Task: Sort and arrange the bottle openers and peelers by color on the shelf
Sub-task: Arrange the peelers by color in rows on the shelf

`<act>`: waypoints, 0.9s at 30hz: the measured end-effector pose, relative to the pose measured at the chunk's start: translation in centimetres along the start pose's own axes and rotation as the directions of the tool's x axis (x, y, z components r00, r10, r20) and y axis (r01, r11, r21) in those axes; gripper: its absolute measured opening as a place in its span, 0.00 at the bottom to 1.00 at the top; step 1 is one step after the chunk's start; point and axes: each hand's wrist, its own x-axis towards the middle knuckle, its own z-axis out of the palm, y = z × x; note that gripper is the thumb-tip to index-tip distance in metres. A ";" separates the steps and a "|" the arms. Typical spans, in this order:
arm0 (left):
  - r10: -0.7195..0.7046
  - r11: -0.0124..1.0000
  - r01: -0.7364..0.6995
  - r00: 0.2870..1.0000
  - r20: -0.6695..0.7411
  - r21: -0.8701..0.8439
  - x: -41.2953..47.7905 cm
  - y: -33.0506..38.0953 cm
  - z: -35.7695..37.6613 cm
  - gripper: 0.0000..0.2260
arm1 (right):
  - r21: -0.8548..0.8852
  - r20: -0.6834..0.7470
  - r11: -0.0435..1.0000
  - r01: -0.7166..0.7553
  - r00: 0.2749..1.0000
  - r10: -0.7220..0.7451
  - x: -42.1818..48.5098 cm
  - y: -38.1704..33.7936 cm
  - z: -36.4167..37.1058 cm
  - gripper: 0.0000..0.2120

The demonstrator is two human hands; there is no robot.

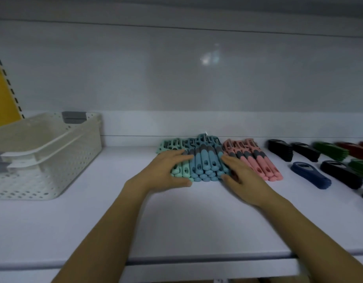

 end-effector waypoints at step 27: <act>-0.146 0.945 0.187 0.975 -0.165 0.269 -0.7 2.4 2.1 0.31 | -0.219 -0.031 0.959 -0.179 0.984 0.176 -0.6 2.0 -1.6 0.36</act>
